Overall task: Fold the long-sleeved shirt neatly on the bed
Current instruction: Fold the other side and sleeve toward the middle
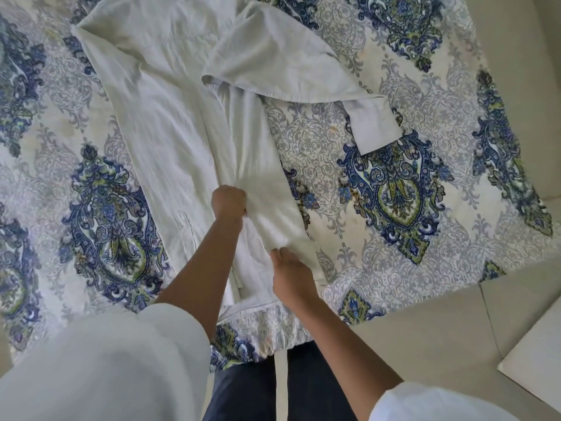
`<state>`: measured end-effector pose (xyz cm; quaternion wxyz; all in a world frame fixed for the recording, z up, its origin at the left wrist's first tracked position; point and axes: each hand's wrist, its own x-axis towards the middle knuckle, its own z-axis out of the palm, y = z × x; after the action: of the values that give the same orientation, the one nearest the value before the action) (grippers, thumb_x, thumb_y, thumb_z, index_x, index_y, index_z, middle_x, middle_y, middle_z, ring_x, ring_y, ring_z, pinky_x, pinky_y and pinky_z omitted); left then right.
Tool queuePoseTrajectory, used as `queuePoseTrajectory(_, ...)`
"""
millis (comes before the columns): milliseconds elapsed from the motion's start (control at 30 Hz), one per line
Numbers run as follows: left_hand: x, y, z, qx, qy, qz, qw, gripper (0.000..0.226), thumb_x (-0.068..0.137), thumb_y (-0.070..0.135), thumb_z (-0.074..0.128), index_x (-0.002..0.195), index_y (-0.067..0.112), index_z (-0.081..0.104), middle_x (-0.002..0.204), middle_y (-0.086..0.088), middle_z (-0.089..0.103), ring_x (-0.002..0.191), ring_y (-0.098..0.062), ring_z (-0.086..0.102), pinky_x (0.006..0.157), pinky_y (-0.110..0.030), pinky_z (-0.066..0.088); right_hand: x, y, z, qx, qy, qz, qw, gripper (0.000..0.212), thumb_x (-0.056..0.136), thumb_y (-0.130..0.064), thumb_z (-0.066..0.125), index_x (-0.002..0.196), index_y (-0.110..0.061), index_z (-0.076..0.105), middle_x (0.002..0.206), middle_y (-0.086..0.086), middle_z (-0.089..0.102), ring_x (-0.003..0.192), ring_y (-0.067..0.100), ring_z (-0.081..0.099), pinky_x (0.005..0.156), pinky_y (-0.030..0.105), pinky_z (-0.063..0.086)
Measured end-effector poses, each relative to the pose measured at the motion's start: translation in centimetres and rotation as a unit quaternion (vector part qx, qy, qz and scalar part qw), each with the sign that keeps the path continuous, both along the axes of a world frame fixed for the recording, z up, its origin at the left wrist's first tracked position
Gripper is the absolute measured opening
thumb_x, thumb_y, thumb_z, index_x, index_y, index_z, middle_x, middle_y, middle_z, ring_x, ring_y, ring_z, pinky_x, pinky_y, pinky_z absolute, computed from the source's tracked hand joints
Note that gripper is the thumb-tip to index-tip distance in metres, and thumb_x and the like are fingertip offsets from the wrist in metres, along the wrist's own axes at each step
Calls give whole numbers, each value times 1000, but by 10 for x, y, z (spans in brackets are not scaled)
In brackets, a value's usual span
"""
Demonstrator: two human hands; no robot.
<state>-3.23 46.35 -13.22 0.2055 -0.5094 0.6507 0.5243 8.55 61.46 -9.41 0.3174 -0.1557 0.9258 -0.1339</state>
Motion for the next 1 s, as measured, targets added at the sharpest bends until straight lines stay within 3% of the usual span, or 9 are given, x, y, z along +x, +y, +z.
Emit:
queuePoseTrajectory(200, 10, 1, 9, 19, 38, -40, 998, 22, 77, -9, 55, 66, 10, 52, 70, -11, 55, 63, -24, 55, 68, -34, 51, 9, 1, 0, 33, 8, 34, 999, 54, 32, -7, 81, 83, -13, 68, 61, -2, 58, 47, 12, 55, 36, 16, 33)
queuePoseTrajectory(267, 7, -1, 10, -7, 14, -117, 993, 28, 75, -14, 54, 58, 8, 49, 65, -10, 52, 58, -22, 53, 63, -27, 50, 12, 1, 3, 58, -4, 53, 997, 51, 48, -9, 79, 97, -9, 64, 73, 4, 62, 58, 17, 60, 43, 21, 39)
queuePoseTrajectory(367, 11, 0, 5, -62, -2, -116, 991, 24, 77, -8, 56, 61, 7, 50, 69, -12, 55, 63, -25, 57, 64, -31, 53, 19, 4, -4, 30, -27, 86, 995, 47, 87, -9, 50, 132, -3, 38, 113, 13, 56, 93, 27, 59, 71, 33, 43)
queuePoseTrajectory(500, 19, 14, 10, -125, 11, -160, 979, 9, 85, 15, 56, 87, 8, 51, 74, -1, 52, 66, -17, 50, 57, -28, 39, 9, 9, -4, 1, -44, 23, 999, 37, 97, -35, 37, 120, -8, 47, 110, 8, 58, 98, 25, 57, 88, 38, 40)
queuePoseTrajectory(633, -1, 8, 7, -106, 32, -84, 990, 38, 92, 32, 49, 99, -3, 60, 83, -14, 61, 84, -31, 62, 72, -35, 47, -12, 16, -17, -33, 86, -14, 996, 17, 81, -15, 61, 96, -8, 61, 89, 9, 62, 78, 25, 62, 63, 34, 51)
queuePoseTrajectory(700, -21, 0, 9, -57, 65, -31, 996, 43, 93, 32, 48, 105, -7, 60, 78, -11, 58, 86, -31, 59, 81, -38, 50, -25, 15, -24, -37, 108, -4, 993, 32, 67, -10, 72, 98, -11, 64, 86, 9, 63, 73, 25, 63, 53, 30, 51)
queuePoseTrajectory(800, -54, -14, 10, -22, 72, -37, 996, 32, 93, 14, 47, 118, -3, 57, 70, 5, 46, 79, -19, 52, 68, -26, 49, -44, 13, -30, -59, 112, 3, 992, 42, 66, -6, 72, 107, -13, 64, 90, 10, 63, 75, 26, 63, 51, 29, 51)
queuePoseTrajectory(933, -68, -32, 3, -56, 38, -45, 997, 23, 93, 8, 45, 71, 16, 49, 68, 6, 43, 80, -18, 54, 64, -23, 52, -56, 13, -36, -87, 35, -32, 995, 38, 84, -4, 51, 121, -15, 55, 110, 12, 57, 98, 29, 57, 66, 35, 53)
queuePoseTrajectory(1000, -66, -33, 3, -85, 52, -74, 992, 14, 88, 11, 53, 74, 11, 52, 66, 1, 50, 65, -19, 57, 58, -25, 50, -66, 12, -35, -95, -20, -65, 993, 33, 90, -7, 44, 120, -17, 54, 117, 7, 56, 102, 25, 56, 72, 31, 48)
